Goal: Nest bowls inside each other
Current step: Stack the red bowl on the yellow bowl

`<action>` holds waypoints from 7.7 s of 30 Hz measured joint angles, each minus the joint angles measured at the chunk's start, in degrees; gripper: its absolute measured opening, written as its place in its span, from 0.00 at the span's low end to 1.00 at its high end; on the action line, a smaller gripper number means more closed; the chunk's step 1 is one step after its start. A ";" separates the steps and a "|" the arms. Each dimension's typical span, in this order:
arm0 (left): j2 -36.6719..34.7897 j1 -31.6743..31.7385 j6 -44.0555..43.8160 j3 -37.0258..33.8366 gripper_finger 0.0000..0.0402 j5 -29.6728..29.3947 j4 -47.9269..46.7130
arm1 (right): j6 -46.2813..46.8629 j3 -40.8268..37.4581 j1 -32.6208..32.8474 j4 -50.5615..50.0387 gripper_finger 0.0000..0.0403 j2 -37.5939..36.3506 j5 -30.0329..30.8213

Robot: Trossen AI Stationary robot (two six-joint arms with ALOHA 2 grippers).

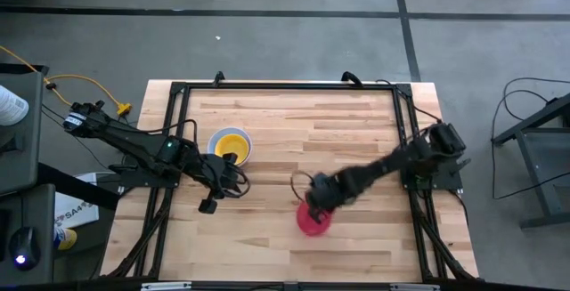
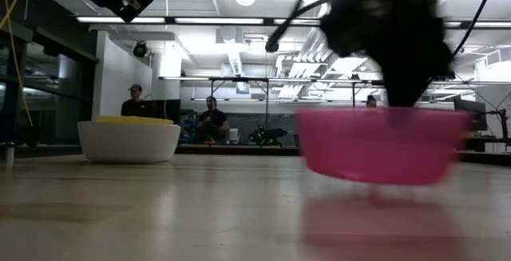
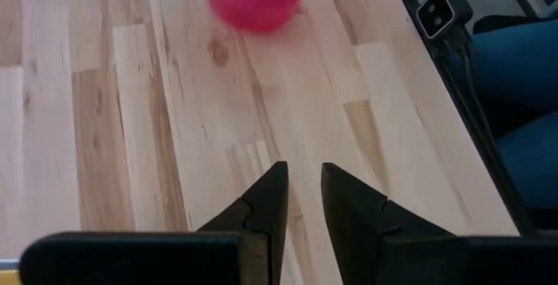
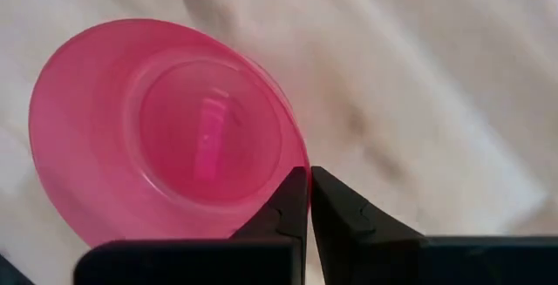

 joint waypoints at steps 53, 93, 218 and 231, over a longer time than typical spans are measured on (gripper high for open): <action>25.18 0.19 27.48 26.27 0.18 -8.63 -6.75 | -32.77 14.63 -22.45 -9.83 0.01 -0.11 -11.16; 30.47 4.65 35.34 26.18 0.18 -5.02 -1.49 | -34.23 14.60 -20.18 -5.36 0.01 -0.04 -10.93; -1.68 9.78 7.09 -2.81 0.00 -17.87 -19.79 | -14.00 14.59 2.53 7.59 0.32 -2.62 -1.60; 0.21 17.86 12.88 -7.32 0.00 -10.27 -13.02 | -14.26 14.59 2.57 7.88 0.32 -2.60 -1.69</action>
